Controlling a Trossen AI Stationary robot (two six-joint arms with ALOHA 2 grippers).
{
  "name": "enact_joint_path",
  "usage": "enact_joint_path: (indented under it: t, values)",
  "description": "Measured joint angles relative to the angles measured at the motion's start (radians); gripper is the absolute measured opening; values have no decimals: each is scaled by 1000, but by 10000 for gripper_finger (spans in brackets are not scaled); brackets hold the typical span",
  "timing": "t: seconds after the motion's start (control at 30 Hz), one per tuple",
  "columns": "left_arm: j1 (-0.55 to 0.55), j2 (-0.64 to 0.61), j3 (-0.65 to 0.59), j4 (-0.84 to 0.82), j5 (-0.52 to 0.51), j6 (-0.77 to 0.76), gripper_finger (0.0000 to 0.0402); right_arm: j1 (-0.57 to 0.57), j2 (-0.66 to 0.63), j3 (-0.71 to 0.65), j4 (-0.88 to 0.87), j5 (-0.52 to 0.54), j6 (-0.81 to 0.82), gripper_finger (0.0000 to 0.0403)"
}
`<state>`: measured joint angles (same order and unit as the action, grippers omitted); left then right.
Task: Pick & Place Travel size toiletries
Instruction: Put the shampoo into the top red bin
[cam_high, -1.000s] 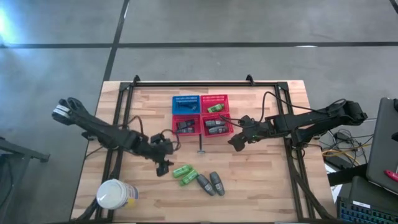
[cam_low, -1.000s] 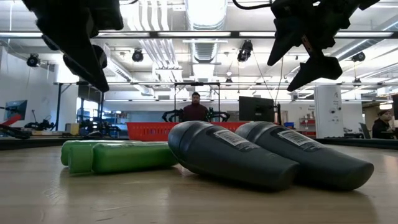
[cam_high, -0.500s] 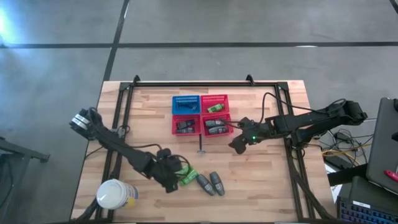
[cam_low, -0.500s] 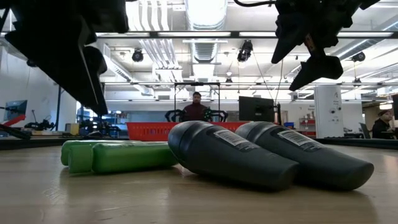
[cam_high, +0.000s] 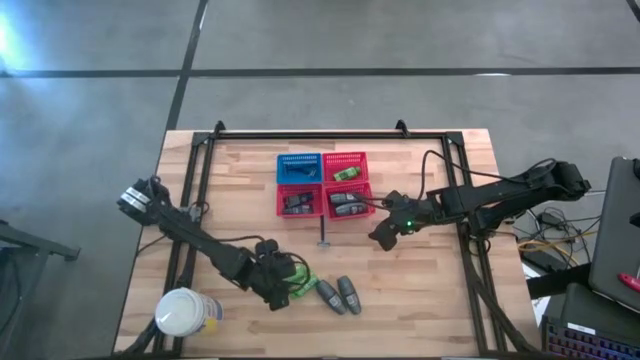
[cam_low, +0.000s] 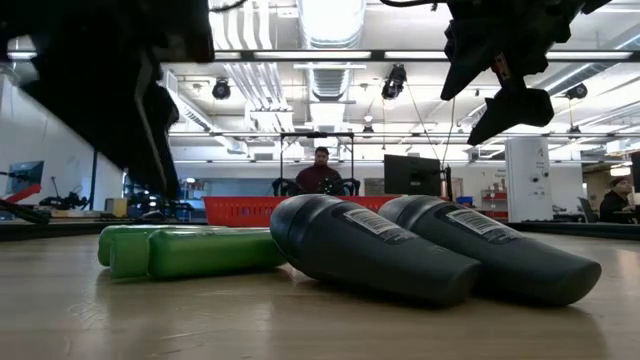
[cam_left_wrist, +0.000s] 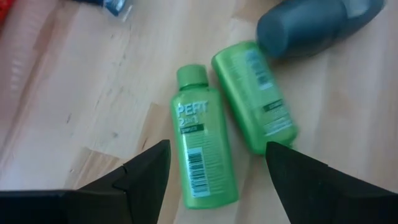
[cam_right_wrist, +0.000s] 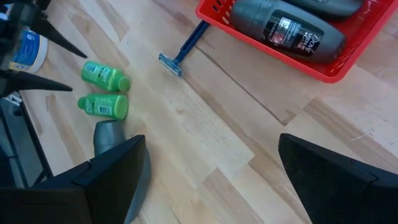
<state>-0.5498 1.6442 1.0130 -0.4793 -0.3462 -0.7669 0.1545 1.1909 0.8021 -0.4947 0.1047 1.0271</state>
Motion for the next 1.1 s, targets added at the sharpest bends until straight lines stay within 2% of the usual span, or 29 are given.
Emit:
enact_joint_path:
  t: [0.2, 0.57, 0.73, 0.9, 1.0, 1.1]
  values:
    - [10, 76, -1, 49, 5, 24, 268, 0, 0, 0, -3, 0, 0, 364]
    - [37, 131, -2, 35, 35, -55, 262, 0, 0, 0, -3, 2, 8, 364]
    - [51, 137, -2, 41, 67, -23, 233, 0, 0, -1, -2, 3, 4, 364]
    - [59, 126, -2, 43, 75, 44, 180, 0, 0, -1, 0, -20, 9, 364]
    - [71, 108, -5, 24, 47, 80, 156, 1, 0, -2, 5, -52, 24, 364]
    - [84, 69, -5, 4, -12, 117, 152, 1, 0, -2, 10, -63, 65, 364]
